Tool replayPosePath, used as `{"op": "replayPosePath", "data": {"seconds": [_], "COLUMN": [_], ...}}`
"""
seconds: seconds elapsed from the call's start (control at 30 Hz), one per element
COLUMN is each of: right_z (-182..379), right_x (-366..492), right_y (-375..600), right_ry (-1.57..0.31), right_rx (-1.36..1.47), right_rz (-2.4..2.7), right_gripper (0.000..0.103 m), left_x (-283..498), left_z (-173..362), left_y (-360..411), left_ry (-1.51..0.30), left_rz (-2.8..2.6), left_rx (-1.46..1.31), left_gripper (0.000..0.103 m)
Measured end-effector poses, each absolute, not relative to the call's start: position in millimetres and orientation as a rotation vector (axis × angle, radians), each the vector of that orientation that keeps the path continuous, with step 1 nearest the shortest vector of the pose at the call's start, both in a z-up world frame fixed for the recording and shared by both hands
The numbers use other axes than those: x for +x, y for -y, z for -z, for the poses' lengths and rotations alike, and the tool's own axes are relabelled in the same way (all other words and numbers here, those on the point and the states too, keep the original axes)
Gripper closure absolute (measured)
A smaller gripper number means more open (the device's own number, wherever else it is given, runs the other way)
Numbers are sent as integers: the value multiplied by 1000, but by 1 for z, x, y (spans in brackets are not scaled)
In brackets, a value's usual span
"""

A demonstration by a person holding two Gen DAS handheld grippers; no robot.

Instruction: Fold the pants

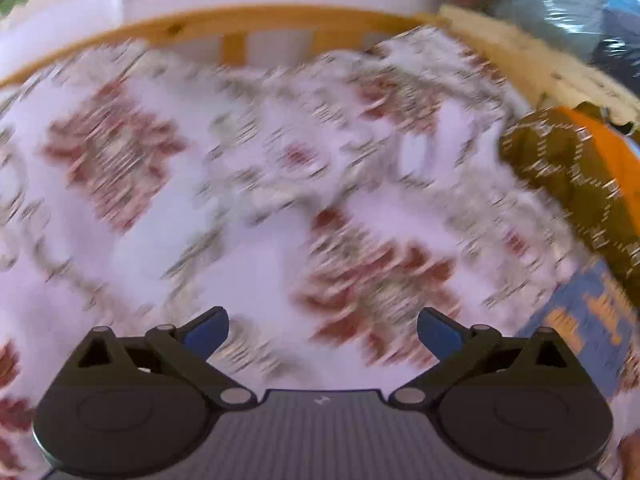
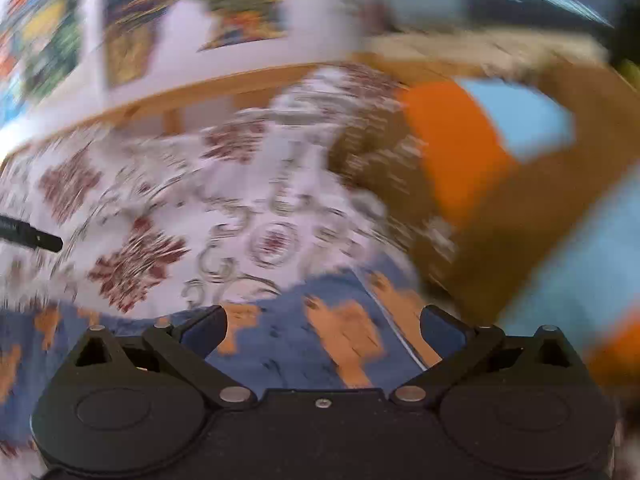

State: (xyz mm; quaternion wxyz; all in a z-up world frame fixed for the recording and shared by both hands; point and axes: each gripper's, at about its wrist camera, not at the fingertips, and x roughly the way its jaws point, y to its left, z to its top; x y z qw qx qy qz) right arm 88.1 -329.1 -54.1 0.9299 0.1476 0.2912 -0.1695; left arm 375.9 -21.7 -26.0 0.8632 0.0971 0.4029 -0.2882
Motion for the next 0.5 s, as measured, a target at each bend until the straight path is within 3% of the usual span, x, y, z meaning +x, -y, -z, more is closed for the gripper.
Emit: {"op": "replayPosePath", "data": {"seconds": [0.37,0.5], "right_z": [92,98], "right_x": [72,72], "right_y": [388,393], "right_ry": [-588,-549], "right_rx": [687,712], "right_rz": [373,379], "right_gripper": [1,1], "left_x": [331,320], "left_z": [43,65], "left_y": [271,325], "left_ry": [-848,-887], "left_rz": [1196,1378], "left_rx": [427,543], "left_gripper": [0,0]}}
